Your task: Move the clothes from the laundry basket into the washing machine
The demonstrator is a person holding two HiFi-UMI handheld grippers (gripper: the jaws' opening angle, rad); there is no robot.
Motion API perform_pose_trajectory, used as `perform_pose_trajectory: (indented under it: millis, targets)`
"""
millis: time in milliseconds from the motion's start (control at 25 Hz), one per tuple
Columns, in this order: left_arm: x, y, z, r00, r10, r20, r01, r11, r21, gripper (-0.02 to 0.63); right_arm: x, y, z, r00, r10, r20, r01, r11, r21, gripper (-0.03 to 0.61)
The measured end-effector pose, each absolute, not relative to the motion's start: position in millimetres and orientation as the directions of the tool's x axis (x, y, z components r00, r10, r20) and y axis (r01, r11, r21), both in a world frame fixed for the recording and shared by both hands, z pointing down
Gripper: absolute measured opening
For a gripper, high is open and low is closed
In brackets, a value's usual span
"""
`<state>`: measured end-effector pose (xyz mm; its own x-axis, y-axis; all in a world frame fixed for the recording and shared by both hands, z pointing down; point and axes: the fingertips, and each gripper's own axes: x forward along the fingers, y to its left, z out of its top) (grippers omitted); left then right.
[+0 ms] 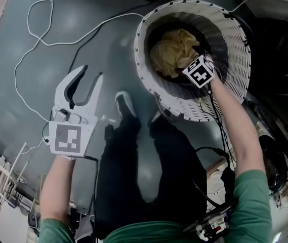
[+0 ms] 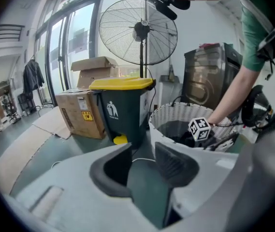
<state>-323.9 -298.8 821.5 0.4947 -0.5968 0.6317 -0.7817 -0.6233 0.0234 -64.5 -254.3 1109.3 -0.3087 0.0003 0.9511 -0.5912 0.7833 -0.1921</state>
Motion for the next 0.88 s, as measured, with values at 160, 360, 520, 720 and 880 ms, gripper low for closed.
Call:
perform_pose_trajectory:
  millis: [160,360,520,720,880]
  targets:
    - [-341.3,-309.8,850.9,0.467,-0.616,0.635,-0.792,-0.610,-0.010,0.150,-65.9,-254.0,1163.9,-0.298,0.043,0.954,-0.598,0.770,-0.222,0.569]
    - [-357.9,-319.8,881.1,0.440,-0.634,0.636,-0.794,-0.606,-0.056,0.145,-61.8,-252.1,1224.3,-0.237,0.085,0.968,-0.540,0.817,-0.204,0.584]
    - [-362.3,-320.3,895.0,0.434,-0.646,0.627,-0.789,-0.609,-0.082,0.133,-50.4,-241.7,1263.3,-0.174,0.100,0.980,-0.508,0.843,-0.176,0.584]
    - [-368.3,-324.6,902.6,0.408,-0.653,0.639,-0.790,-0.603,-0.111,0.123,-47.1,-233.7,1300.7,-0.161,0.152,0.975,-0.557,0.802,-0.217,0.583]
    - [-368.1,-320.8,902.7,0.404,-0.648,0.646,-0.787,-0.606,-0.117,0.106,-48.1,-239.1,1302.5,-0.170,0.148,0.974,-0.563,0.797,-0.220,0.562]
